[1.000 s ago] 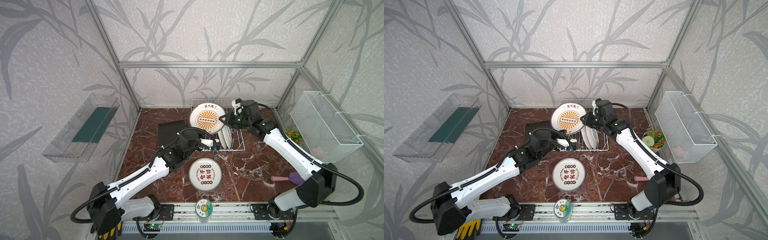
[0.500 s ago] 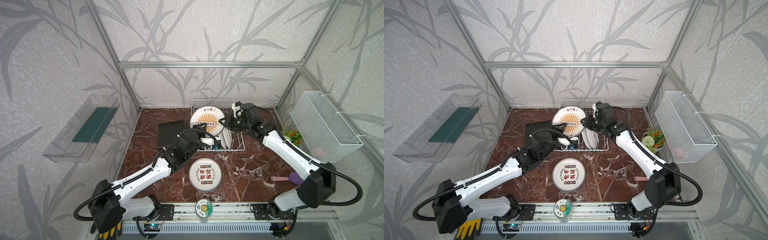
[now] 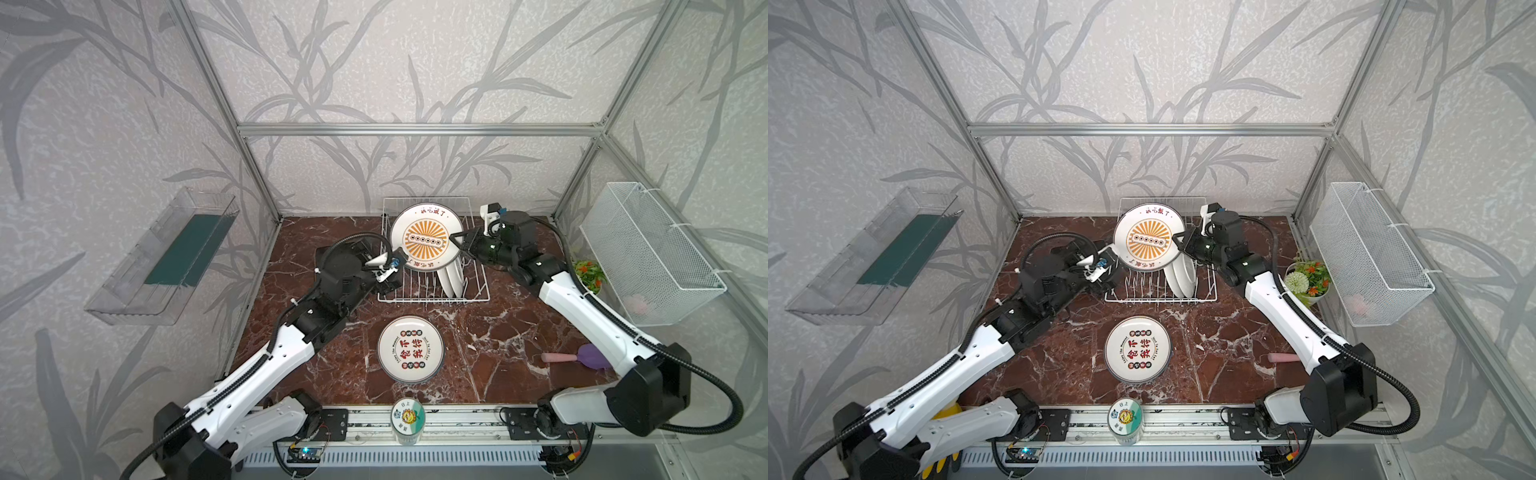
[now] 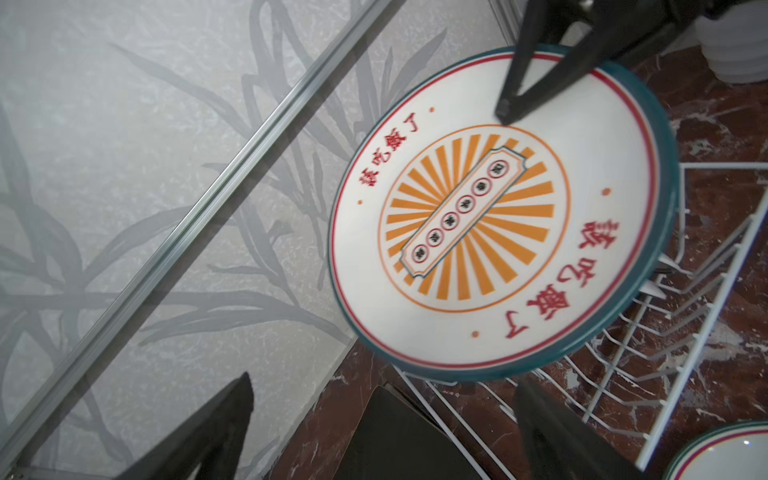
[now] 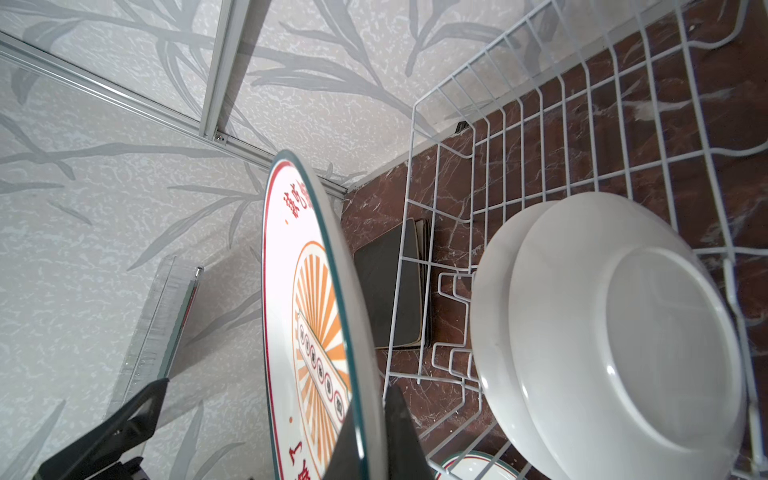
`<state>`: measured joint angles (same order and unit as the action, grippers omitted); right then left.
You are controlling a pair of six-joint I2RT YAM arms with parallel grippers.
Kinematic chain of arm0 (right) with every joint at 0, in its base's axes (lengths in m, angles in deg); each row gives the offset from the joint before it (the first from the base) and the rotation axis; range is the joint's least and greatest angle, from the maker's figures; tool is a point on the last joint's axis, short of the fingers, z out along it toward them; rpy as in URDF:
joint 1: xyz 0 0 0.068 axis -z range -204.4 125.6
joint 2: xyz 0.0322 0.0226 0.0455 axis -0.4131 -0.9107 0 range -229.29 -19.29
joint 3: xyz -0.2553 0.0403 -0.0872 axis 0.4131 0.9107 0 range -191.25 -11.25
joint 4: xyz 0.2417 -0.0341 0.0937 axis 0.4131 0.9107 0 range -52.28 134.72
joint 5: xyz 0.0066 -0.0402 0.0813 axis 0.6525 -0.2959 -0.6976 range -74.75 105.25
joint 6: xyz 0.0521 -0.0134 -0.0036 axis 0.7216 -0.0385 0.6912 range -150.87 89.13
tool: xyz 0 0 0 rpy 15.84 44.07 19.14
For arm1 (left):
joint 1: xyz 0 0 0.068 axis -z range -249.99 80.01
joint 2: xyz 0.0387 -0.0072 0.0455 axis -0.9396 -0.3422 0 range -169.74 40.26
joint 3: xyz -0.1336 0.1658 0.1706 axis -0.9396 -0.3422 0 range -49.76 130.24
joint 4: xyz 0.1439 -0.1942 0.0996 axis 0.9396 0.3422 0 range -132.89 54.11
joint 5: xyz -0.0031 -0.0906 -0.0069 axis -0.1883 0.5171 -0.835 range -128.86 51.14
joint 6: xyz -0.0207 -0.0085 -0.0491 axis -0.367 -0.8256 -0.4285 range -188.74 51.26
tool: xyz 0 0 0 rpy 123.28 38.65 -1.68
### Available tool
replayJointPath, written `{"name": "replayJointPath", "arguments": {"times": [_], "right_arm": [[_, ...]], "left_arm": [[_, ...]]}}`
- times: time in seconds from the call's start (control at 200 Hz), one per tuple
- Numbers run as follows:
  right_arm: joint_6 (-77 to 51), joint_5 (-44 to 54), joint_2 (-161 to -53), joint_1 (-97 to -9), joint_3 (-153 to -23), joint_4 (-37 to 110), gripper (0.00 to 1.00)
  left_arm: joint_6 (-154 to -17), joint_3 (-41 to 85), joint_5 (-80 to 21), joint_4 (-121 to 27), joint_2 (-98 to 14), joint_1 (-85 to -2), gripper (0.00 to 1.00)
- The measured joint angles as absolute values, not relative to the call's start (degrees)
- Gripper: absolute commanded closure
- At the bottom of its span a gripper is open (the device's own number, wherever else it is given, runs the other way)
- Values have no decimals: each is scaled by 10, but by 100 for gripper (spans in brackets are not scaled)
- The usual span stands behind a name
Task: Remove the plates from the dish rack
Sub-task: 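Tilt the patterned plate upright above the rack while the right gripper reaches toward it, then close the right gripper on the plate rim opposite the left gripper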
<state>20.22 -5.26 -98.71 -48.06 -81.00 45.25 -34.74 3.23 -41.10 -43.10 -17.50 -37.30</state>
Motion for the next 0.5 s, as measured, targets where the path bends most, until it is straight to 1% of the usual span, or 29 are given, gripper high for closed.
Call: {"name": "replayJointPath", "arguments": {"times": [0.09,0.215,0.31,0.5], "right_arm": [[191,-52,-986,-479,-803,447,100],[169,-54,-978,-479,-781,435,100],[150,-59,-970,-479,-766,425,100],[110,-75,-953,-479,-751,402,100]], "left_arm": [[-436,50,-367,-420,-161,-432,2],[-568,97,-268,-391,-182,-503,4],[-656,128,-176,-376,-224,-533,6],[-790,161,-7,-352,-333,-559,16]]}}
